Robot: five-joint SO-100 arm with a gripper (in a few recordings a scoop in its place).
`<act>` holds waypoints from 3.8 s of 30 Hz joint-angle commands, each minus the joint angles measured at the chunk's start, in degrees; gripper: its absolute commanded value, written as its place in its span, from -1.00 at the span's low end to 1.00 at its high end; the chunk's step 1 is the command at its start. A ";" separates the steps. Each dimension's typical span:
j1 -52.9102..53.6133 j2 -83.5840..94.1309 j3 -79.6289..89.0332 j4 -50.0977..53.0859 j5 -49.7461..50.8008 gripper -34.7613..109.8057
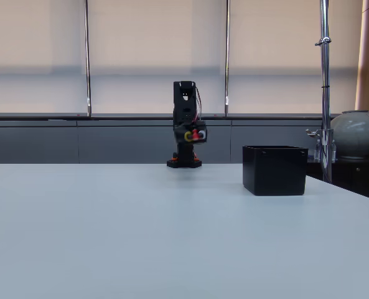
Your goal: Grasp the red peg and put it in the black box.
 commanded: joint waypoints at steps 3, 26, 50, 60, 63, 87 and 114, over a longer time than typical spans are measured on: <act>-5.71 -3.08 7.03 -1.49 -0.88 -0.52; -24.79 15.12 30.23 14.33 3.25 -0.52; -23.73 12.83 23.64 13.27 5.54 -0.48; -22.68 12.22 23.47 12.13 5.10 -0.26; -22.59 11.87 23.47 11.87 5.01 -0.26; -18.28 -14.41 9.49 19.25 0.09 -0.52; 8.26 -91.76 -21.62 130.08 2.90 -0.52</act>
